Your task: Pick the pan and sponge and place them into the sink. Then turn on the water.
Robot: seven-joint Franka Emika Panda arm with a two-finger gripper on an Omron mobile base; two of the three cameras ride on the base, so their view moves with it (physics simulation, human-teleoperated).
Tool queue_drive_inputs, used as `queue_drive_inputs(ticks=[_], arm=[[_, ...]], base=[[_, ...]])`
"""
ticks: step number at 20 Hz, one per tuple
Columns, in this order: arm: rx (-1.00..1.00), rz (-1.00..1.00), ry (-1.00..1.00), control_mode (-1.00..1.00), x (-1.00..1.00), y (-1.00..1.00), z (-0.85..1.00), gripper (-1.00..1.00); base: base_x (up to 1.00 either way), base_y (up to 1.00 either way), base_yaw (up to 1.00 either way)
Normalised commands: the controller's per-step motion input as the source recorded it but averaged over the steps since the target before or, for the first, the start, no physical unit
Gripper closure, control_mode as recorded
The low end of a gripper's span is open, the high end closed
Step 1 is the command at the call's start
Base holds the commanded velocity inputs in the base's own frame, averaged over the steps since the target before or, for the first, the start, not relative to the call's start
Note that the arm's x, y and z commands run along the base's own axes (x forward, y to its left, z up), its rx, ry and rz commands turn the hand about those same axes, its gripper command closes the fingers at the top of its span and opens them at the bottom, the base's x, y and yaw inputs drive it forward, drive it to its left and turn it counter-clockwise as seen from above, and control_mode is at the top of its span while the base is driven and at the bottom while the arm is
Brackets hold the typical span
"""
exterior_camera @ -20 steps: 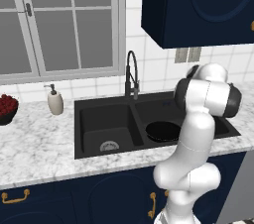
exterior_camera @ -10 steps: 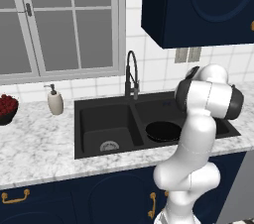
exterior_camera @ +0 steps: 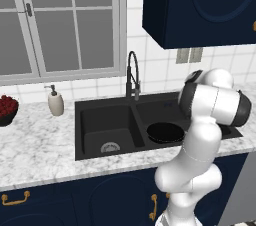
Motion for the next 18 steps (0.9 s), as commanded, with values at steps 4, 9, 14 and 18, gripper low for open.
queue_drive_inputs(ticks=[4,9,14,18], arm=[[0.04,-0.03,-0.02,-1.0,0.0,0.03,-0.03,-1.0],[0.22,-0.05,-0.1,-1.0,0.13,0.21,0.02,-1.0],[0.25,0.0,-0.08,-1.0,0.12,0.4,0.12,-1.0],[0.22,0.0,-0.05,-1.0,0.19,0.41,0.21,-1.0]], base=[[0.0,0.0,0.0],[0.0,0.0,0.0],[0.0,0.0,0.0],[0.0,0.0,0.0]])
